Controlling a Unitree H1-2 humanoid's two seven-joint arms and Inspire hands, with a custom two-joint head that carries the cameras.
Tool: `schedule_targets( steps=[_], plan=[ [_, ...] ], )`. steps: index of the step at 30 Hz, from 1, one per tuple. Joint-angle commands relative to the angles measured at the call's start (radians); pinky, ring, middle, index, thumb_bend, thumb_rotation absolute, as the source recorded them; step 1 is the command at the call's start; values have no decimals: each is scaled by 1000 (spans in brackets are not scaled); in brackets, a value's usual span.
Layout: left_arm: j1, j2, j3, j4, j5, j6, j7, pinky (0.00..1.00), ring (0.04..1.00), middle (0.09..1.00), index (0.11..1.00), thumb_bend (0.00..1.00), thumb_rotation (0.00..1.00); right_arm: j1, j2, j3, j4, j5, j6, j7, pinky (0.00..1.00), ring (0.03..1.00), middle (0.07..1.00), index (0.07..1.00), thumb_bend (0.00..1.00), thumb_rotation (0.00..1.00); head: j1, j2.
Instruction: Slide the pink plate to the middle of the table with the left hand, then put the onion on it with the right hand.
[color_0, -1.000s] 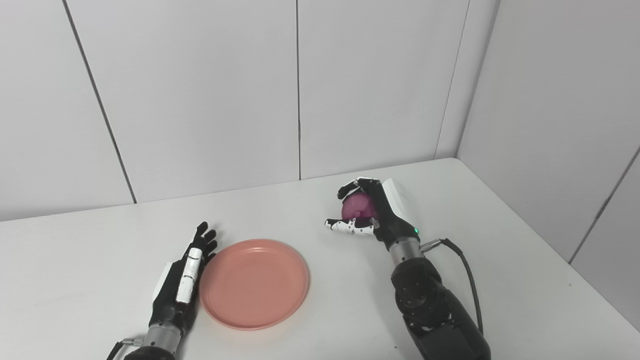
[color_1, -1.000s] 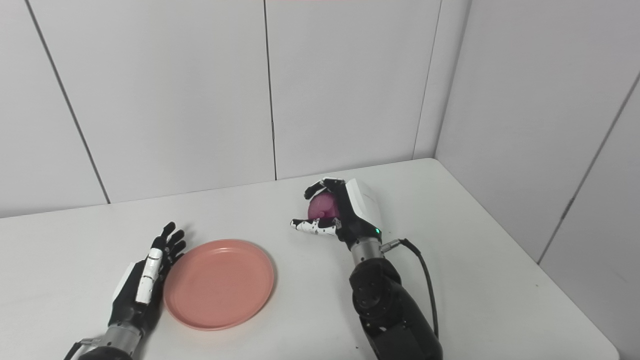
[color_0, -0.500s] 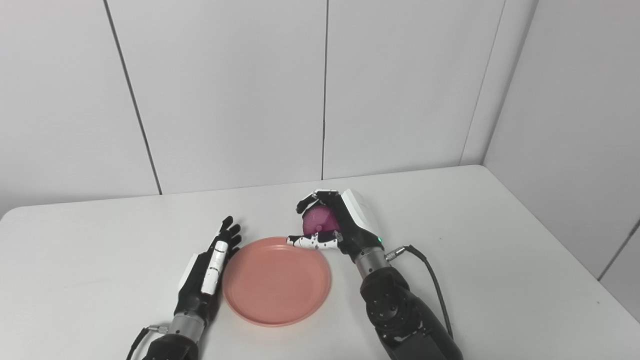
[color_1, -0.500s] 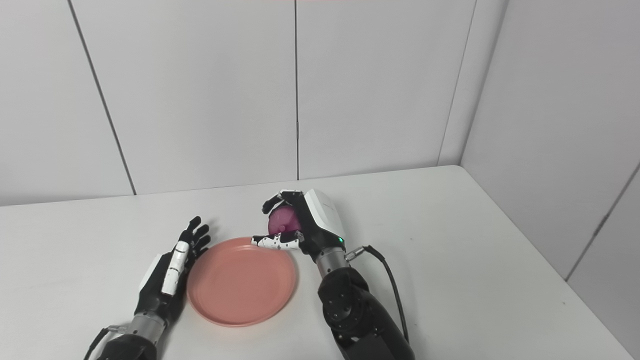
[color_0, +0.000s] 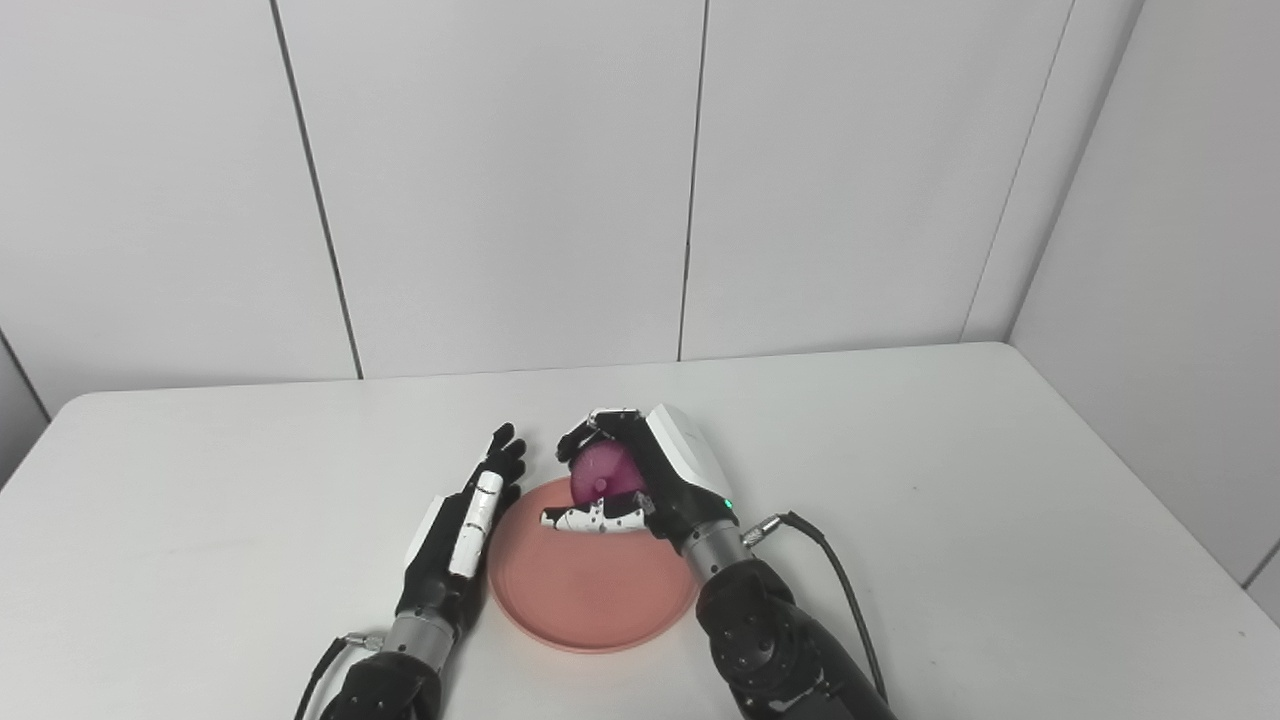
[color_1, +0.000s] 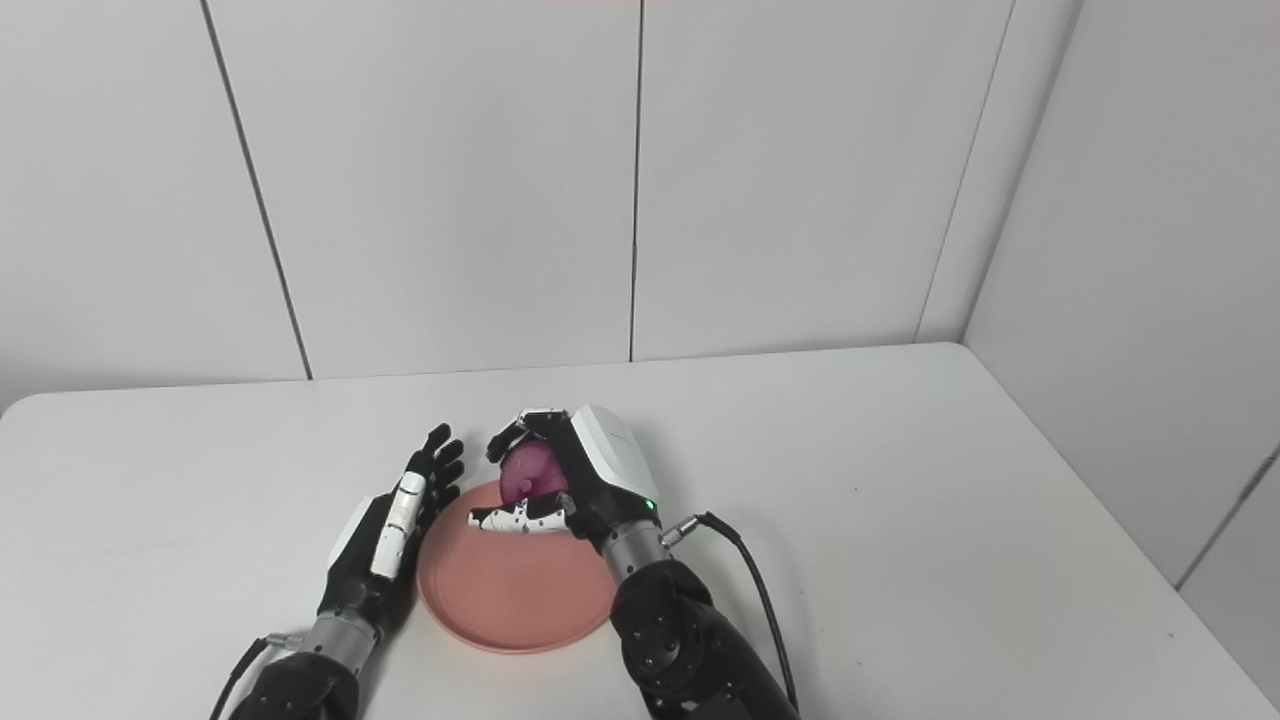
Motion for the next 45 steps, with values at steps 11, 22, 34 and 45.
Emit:
schedule_targets(
  steps=[11,22,34,45],
  plan=[
    [-40,-16,3,-28,-11,-45,7,976,988,987,979,602,1000,-36,4,31,86,-27,-151,-22,192,349,449,527,503,0,5,2],
    [-43,-10,5,-34,6,-28,25,972,979,978,974,600,1000,-24,-10,35,96,-55,-155,-11,235,362,455,533,505,0,1,3],
    [-46,-5,6,-29,-6,-34,18,974,984,985,979,613,1000,0,-7,34,74,-52,-165,-12,448,510,487,512,517,0,0,1],
    [-46,0,-8,-33,33,-35,31,947,980,985,981,628,1000,19,-27,34,33,-41,-212,4,644,703,732,726,640,650,-1,1]
  ],
)
